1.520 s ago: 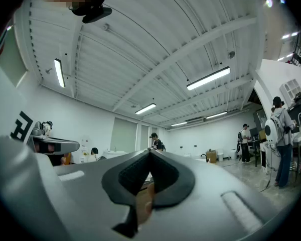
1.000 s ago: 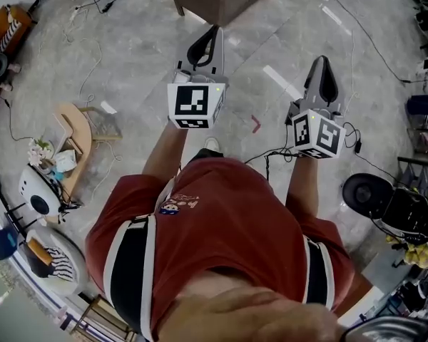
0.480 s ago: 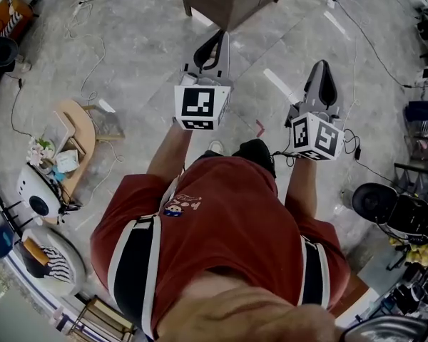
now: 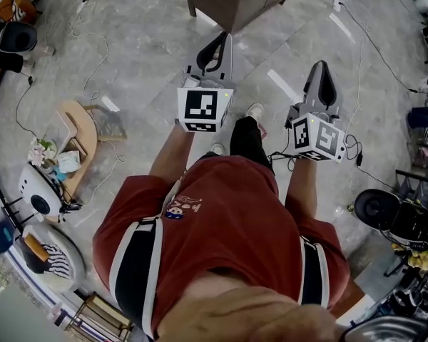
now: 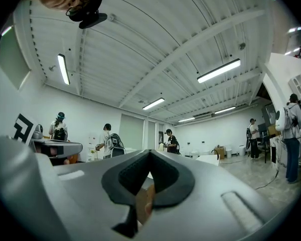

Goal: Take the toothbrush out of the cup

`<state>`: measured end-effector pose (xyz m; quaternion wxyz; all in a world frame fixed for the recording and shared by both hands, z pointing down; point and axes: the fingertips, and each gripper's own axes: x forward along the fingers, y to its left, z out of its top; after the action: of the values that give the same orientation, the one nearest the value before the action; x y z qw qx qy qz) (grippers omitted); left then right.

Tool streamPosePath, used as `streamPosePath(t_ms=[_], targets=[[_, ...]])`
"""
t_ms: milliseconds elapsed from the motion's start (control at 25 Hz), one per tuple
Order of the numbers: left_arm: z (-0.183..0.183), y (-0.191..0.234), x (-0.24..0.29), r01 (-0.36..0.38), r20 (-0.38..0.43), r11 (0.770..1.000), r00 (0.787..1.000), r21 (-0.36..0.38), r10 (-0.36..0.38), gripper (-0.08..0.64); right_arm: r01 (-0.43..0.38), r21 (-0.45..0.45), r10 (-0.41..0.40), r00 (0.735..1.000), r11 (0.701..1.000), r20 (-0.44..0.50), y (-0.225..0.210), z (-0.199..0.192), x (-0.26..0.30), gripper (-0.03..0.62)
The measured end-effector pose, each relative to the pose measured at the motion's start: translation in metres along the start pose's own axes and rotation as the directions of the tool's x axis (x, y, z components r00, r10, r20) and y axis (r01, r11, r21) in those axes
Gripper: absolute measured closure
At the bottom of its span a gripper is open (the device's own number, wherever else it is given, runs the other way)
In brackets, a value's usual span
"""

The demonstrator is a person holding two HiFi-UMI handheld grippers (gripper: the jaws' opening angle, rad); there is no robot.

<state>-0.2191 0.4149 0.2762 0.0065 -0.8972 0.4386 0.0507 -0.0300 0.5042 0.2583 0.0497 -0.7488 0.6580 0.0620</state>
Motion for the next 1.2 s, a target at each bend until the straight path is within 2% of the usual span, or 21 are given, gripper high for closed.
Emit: streamPosePath(t_ms=[320,560,1000,1200], targets=[[-0.013,0.005,0.048,-0.023,-0.027,0.999,0.999,0.045,0.024,0.555,-0.017,0.067,0.017,1.000,0.998,0.003,-0.024,-0.029,0.053,0.583],[-0.026,-0.009,0.127,-0.023,-0.050,0.997,0.998,0.073,0.026,0.555,0.000,0.102,0.001,1.000,0.995,-0.013,-0.080,-0.054,0.113,0.583],[-0.032,-0.020,0.272,-0.066,-0.063,0.993,0.995,0.094,0.072,0.555,-0.019,0.148,0.024,0.999,0.989,-0.035,-0.168,-0.083,0.231,0.583],[-0.036,-0.025,0.319,-0.092,-0.064,0.990,0.993,0.109,0.099,0.555,-0.043,0.167,0.050,0.998,0.985,-0.040,-0.199,-0.094,0.273,0.583]])
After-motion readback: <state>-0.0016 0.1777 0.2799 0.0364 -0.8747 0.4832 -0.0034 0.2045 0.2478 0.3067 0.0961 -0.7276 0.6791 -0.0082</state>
